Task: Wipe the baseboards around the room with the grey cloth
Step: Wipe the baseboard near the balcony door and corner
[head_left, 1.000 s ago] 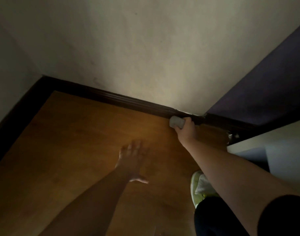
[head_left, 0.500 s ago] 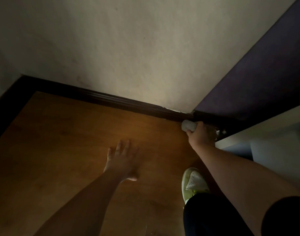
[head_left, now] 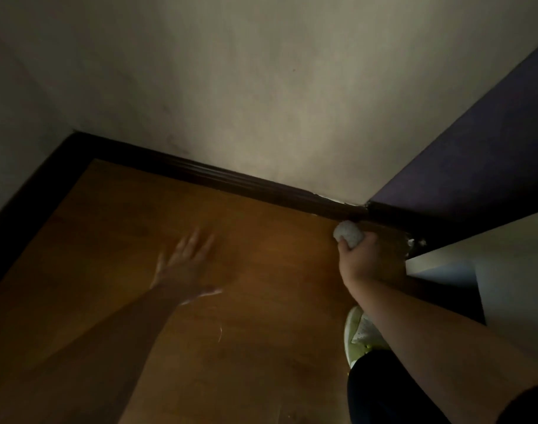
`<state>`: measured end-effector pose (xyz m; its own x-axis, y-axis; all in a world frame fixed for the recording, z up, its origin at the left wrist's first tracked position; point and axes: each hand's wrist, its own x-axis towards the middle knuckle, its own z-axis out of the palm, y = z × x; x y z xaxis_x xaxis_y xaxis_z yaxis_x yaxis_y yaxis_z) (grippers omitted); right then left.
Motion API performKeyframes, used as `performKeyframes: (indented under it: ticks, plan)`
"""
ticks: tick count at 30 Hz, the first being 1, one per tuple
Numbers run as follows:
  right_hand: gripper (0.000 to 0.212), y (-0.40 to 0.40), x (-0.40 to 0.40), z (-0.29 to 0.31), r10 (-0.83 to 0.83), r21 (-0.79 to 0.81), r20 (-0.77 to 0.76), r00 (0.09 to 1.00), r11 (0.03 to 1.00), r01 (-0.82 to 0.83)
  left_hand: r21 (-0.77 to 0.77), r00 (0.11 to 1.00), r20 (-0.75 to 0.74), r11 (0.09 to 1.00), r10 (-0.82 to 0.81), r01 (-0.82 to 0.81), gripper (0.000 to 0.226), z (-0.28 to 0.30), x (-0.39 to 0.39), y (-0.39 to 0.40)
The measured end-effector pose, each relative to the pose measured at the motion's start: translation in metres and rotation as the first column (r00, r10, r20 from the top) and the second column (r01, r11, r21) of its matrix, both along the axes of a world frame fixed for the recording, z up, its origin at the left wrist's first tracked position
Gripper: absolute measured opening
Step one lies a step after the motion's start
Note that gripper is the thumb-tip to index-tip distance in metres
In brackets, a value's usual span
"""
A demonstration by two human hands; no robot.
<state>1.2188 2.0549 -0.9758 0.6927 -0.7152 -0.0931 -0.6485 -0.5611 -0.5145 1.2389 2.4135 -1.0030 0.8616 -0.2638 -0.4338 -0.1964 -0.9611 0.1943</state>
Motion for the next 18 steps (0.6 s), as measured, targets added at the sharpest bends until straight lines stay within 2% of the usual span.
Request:
performKeyframes:
  ticks: [2, 5, 10, 13, 18]
  plan:
    - [0.052, 0.035, 0.001, -0.003, 0.032, 0.173, 0.050, 0.998, 0.984, -0.040, 0.075, 0.984, -0.031, 0.982, 0.178, -0.175, 0.139, -0.001, 0.001, 0.035]
    - [0.046, 0.084, 0.014, -0.004, 0.168, 0.285, 0.134, 0.977, 0.937, -0.201, 0.101, 0.919, -0.096, 0.922, 0.383, -0.374, 0.153, -0.012, -0.006, 0.073]
    - [0.046, 0.165, 0.054, -0.006, 0.346, 0.404, 0.205, 0.915, 0.822, -0.401, 0.042, 0.909, -0.120, 0.917, 0.399, -0.397, 0.151, -0.027, -0.010, 0.079]
    - [0.049, 0.220, 0.080, 0.001, 0.415, 0.463, 0.241, 0.878, 0.745, -0.479, 0.019, 0.909, -0.106, 0.915, 0.403, -0.403, 0.151, -0.028, -0.014, 0.084]
    - [0.046, 0.294, 0.131, 0.015, 0.492, 0.486, 0.267, 0.829, 0.674, -0.556, -0.005, 0.909, -0.133, 0.917, 0.395, -0.399, 0.148, -0.031, -0.011, 0.085]
